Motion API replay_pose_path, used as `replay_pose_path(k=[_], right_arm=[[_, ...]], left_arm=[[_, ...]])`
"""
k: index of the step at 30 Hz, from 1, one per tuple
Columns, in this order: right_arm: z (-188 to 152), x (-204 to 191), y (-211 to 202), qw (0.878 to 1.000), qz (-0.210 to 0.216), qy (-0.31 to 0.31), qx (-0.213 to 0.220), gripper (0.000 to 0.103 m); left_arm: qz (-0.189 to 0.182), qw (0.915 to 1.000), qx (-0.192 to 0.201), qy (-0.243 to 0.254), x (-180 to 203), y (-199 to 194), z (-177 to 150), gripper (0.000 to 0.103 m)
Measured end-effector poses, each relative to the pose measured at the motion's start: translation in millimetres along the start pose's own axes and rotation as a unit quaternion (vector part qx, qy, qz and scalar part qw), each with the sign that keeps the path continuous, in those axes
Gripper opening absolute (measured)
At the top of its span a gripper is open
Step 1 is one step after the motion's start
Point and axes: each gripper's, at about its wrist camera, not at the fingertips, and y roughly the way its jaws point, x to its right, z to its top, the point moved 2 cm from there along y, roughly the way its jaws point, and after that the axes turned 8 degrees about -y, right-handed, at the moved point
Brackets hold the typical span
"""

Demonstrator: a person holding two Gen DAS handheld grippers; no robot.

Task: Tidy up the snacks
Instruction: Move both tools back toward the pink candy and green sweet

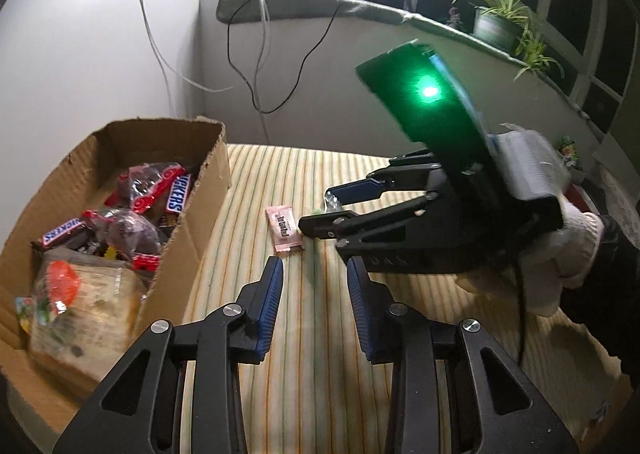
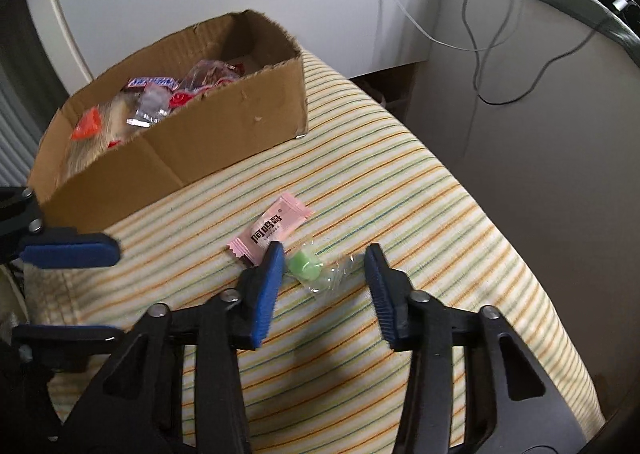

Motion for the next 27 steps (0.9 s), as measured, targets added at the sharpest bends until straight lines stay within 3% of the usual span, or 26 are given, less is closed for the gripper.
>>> replay_pose_path(k=[8,20,27], right_arm=[[-8.4,7.7,-1.4,1.0,0.012,-0.018,0.015,0.023],[-26.4,24.3,-11.7,0.999,0.02,-0.008,0.026,0.023],[-29.0,23.7,-15.0,1.0,0.014,-0.006,0.027,0.023]], left_arm=[[0.032,0.9993,-0.017,-0.004,-1.3,30.1,3.3,0.031],[0.066,0.9974,-0.028,-0.007,-0.8,62.4,18.4,0.031],[0.065,0.997,-0.041,-0.013,-3.3,71.3,20.4,0.032]])
